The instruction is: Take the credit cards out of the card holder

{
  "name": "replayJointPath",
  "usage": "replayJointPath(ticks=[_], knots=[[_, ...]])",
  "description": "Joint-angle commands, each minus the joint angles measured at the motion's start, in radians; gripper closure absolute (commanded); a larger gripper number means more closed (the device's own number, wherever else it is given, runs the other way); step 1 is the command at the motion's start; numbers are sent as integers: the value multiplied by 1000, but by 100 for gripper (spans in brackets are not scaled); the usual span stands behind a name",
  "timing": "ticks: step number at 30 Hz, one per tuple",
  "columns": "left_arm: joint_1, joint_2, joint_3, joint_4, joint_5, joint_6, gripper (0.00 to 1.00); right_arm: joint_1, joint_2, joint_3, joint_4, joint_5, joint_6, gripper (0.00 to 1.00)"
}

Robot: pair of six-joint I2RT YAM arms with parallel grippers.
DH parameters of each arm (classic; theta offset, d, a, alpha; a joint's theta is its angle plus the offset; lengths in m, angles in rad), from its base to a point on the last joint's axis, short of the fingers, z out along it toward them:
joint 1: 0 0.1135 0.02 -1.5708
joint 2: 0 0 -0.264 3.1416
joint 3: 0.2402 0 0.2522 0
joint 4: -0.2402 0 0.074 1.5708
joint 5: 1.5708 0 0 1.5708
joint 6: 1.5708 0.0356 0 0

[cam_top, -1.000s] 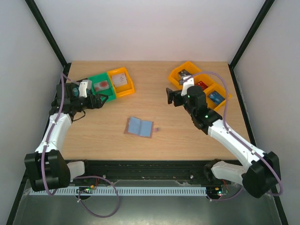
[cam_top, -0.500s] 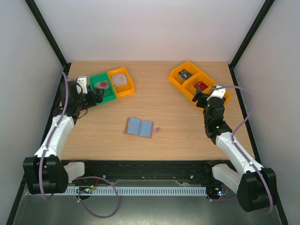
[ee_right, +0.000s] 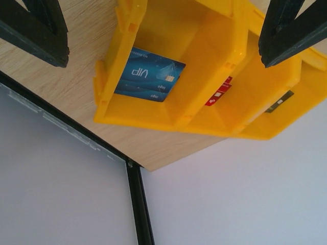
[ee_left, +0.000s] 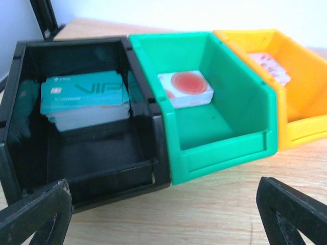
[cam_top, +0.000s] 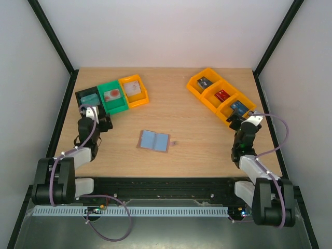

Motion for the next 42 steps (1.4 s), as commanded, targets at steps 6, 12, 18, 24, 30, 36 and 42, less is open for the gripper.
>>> replayJointPath(ticks=[6, 12, 18, 24, 30, 36, 42], knots=[[-52, 81, -166, 613, -55, 73, 0, -15, 205, -116, 438, -25, -70, 1], [-54, 293, -219, 959, -63, 90, 1, -25, 330, -102, 586, -115, -77, 1], [-55, 258, -187, 833, -22, 105, 1, -28, 462, -81, 666, -238, -118, 1], [-56, 270, -130, 739, -34, 97, 1, -28, 503, -85, 709, -279, -133, 1], [-56, 272, -109, 690, -51, 90, 1, -28, 497, -83, 696, -277, -136, 1], [-55, 278, -86, 652, -89, 75, 1, -28, 504, -87, 711, -278, -135, 1], [-55, 279, -84, 651, -89, 75, 0, -28, 501, -87, 707, -278, -137, 1]])
